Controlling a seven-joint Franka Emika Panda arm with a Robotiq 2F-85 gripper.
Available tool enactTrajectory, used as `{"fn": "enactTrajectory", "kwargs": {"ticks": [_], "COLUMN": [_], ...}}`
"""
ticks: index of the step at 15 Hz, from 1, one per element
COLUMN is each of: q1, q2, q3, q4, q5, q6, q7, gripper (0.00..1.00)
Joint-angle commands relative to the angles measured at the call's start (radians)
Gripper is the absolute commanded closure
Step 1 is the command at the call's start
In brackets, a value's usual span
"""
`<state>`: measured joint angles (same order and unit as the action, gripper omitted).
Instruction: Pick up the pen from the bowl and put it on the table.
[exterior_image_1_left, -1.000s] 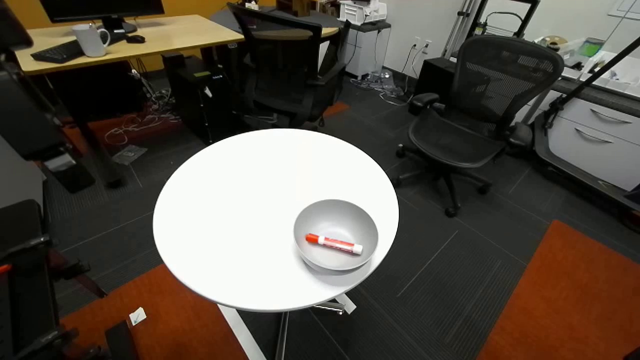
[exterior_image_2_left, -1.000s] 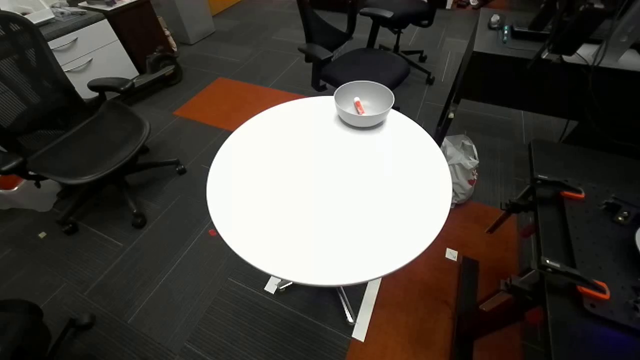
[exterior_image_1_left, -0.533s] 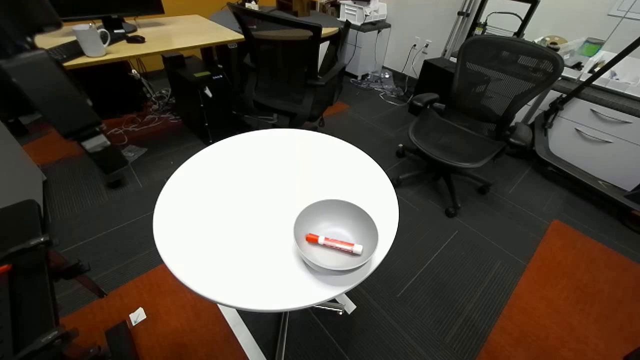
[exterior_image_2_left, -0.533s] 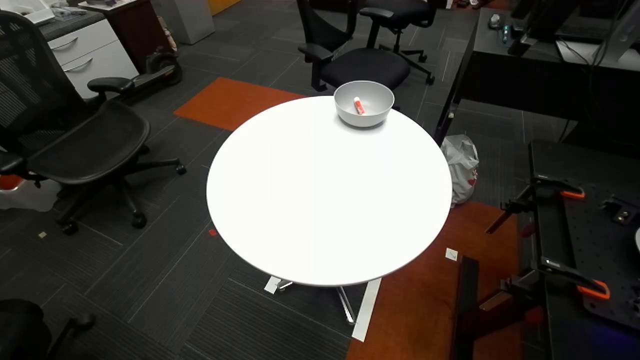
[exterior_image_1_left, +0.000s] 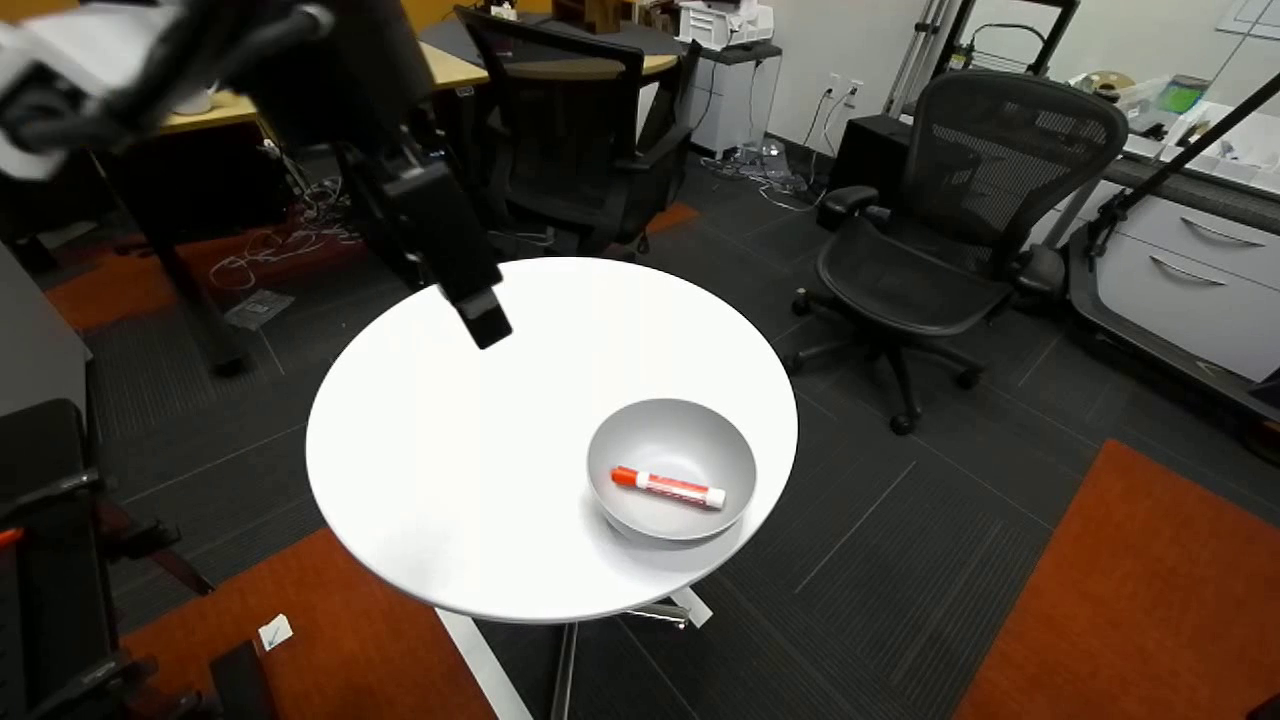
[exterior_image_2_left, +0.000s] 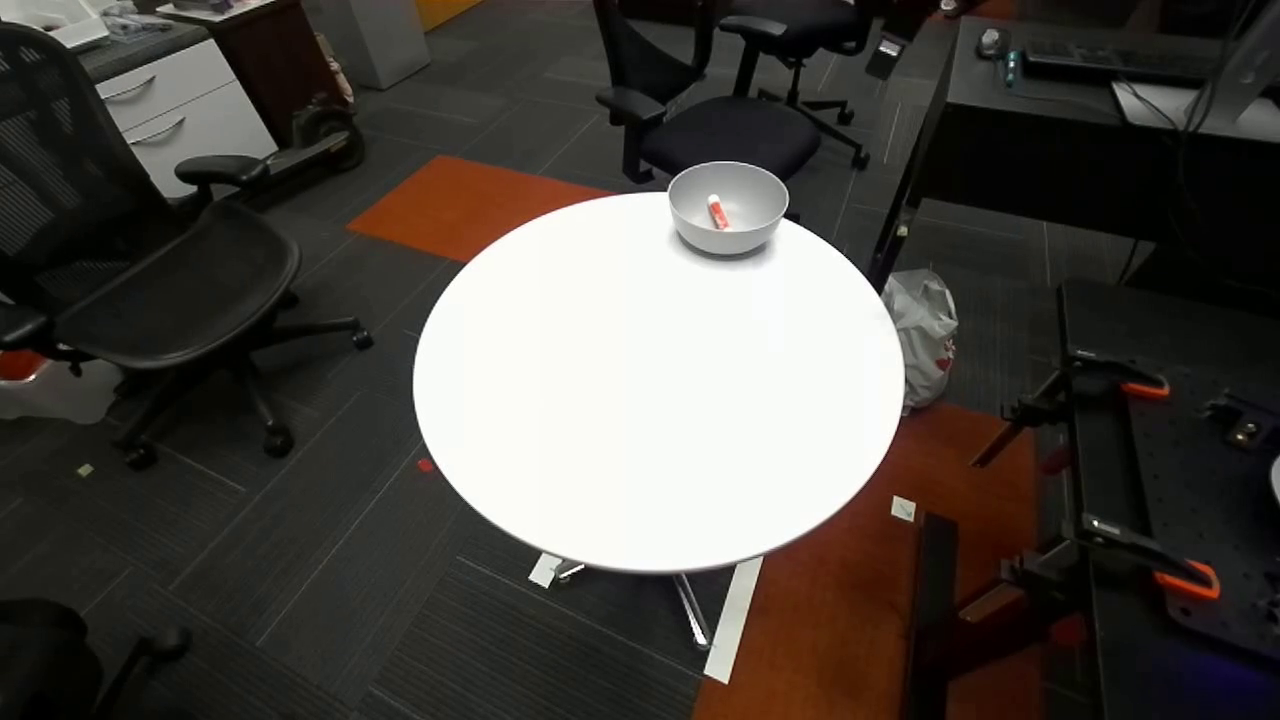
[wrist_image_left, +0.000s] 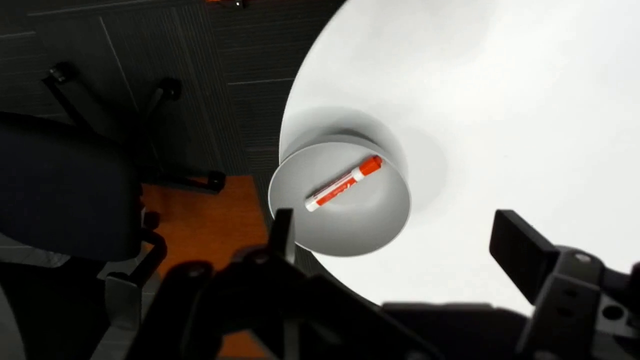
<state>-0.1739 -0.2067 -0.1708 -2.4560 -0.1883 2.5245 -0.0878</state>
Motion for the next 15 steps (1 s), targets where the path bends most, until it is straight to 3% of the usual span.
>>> {"fn": "enactTrajectory", "kwargs": {"ticks": [1, 6, 15], "q1": [0.007, -0.011, -0.049], "q2": [0.225, 0.462, 0.756], "q3": [-0.017, -0.003, 0.001], "q4": [0.174, 0.368, 0.609], "q5": [0.132, 0.284, 0.349], "q6": [0.070, 0.099, 0.053], "q7": [0.032, 0.064, 0.218], "gripper": [0.00, 0.00, 0.00]}}
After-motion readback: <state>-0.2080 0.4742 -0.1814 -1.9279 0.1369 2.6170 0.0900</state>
